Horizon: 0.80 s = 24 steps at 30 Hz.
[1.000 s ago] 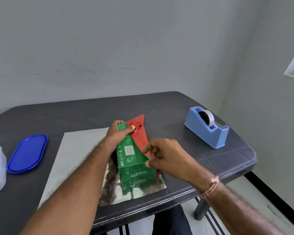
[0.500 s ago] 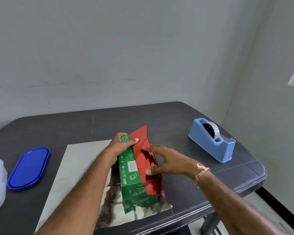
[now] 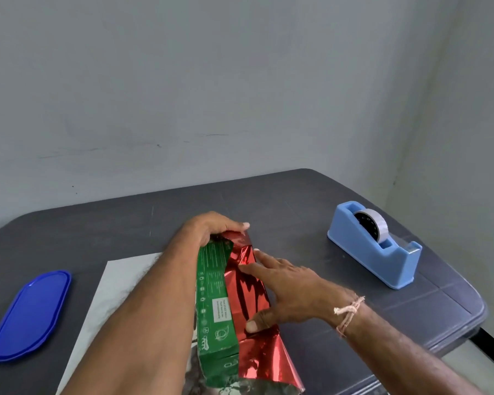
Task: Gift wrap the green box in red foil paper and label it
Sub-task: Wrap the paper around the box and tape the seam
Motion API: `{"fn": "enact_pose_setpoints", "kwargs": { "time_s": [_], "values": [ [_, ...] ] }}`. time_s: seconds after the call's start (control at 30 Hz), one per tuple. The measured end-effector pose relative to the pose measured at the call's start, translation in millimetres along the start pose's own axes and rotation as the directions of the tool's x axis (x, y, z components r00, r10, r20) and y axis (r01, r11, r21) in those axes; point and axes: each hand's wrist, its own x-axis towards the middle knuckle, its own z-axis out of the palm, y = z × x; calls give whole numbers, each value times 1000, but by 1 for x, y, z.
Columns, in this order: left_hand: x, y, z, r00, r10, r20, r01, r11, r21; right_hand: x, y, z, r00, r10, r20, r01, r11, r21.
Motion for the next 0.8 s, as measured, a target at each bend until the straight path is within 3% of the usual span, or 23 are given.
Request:
{"fn": "enact_pose_setpoints", "kwargs": {
  "time_s": [0.3, 0.43, 0.53, 0.6, 0.7, 0.8],
  "values": [
    [16, -12, 7, 982, 156, -111, -174, 967, -186, 2, 4, 2, 1000, -28, 9, 28, 1000, 14],
    [17, -18, 14, 945, 238, -227, -283, 940, -192, 2, 3, 1, 999, -32, 30, 31, 999, 21],
    [15, -21, 16, 855, 301, -423, -379, 918, -113, 1, 2, -1, 999, -29, 31, 29, 1000, 11],
    [1, -27, 11, 791, 356, -498, -378, 924, 60, 1, 2, -2, 999, -35, 28, 35, 999, 9],
    [-42, -53, 13, 784, 462, -416, -433, 886, 168, 2, 5, -1, 999, -37, 26, 35, 998, 51],
    [-85, -94, 29, 874, 386, -296, -428, 899, -92, 5, 11, 4, 998, -58, 11, 56, 989, 139]
  ]
}}
